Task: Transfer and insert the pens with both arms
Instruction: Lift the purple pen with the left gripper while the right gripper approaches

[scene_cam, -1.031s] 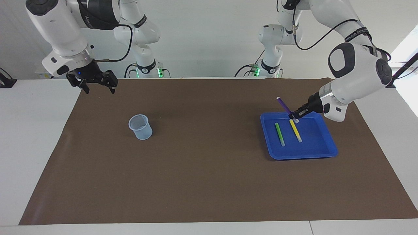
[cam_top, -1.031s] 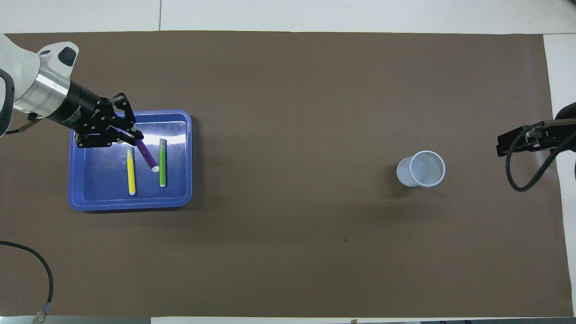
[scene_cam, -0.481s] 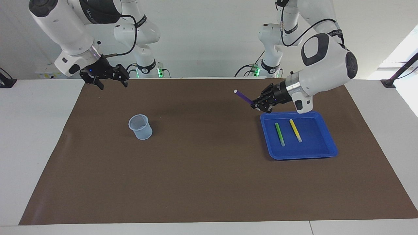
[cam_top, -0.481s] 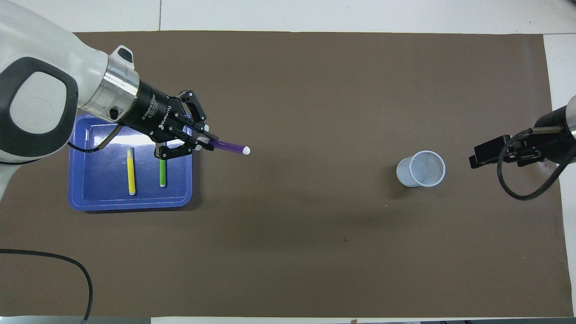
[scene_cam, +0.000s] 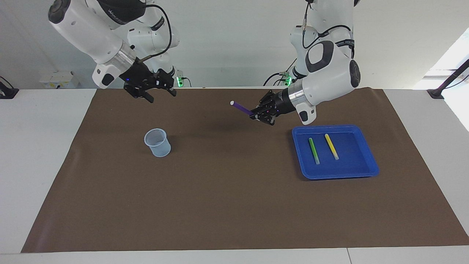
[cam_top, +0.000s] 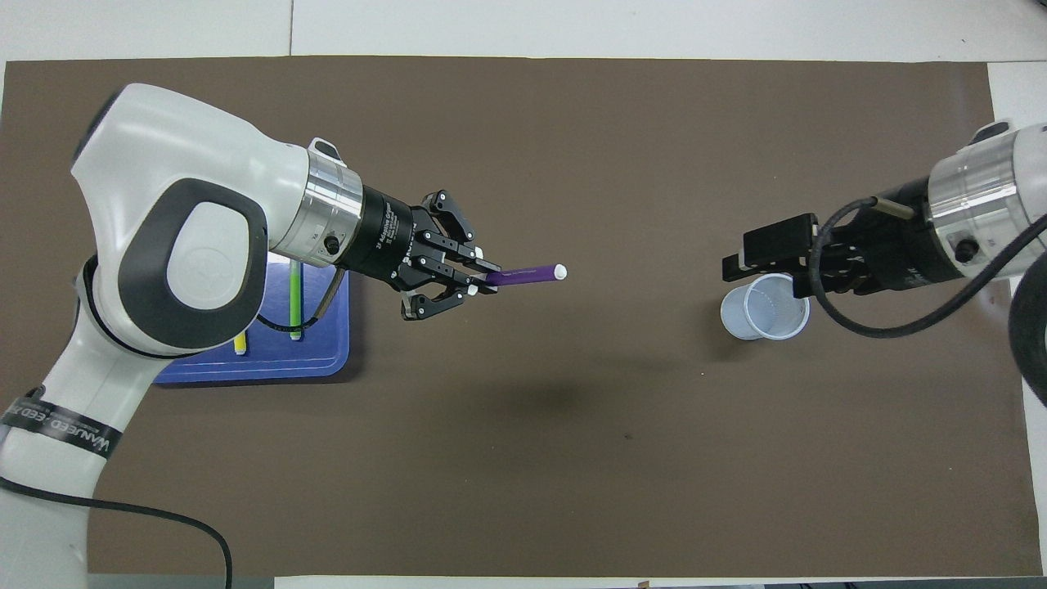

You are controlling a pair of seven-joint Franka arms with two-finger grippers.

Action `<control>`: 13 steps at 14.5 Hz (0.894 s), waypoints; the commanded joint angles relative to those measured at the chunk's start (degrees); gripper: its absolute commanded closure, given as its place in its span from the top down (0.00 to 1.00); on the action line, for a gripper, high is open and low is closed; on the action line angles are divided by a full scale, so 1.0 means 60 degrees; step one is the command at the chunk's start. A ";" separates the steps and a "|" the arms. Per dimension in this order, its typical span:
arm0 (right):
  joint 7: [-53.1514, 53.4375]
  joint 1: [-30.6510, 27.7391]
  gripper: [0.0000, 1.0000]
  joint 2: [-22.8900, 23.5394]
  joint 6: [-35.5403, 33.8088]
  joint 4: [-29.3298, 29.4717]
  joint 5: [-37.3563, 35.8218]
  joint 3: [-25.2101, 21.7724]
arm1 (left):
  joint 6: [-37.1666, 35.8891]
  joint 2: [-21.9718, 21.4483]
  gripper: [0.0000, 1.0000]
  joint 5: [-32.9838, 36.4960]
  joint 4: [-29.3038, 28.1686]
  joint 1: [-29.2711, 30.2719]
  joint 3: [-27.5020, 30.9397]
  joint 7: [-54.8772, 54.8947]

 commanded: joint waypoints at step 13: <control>0.0536 0.1671 0.95 -0.0707 0.3073 -0.1950 0.1175 0.0000 | 0.3714 -0.1607 0.00 -0.2624 -0.2610 -0.1973 0.0150 -0.1204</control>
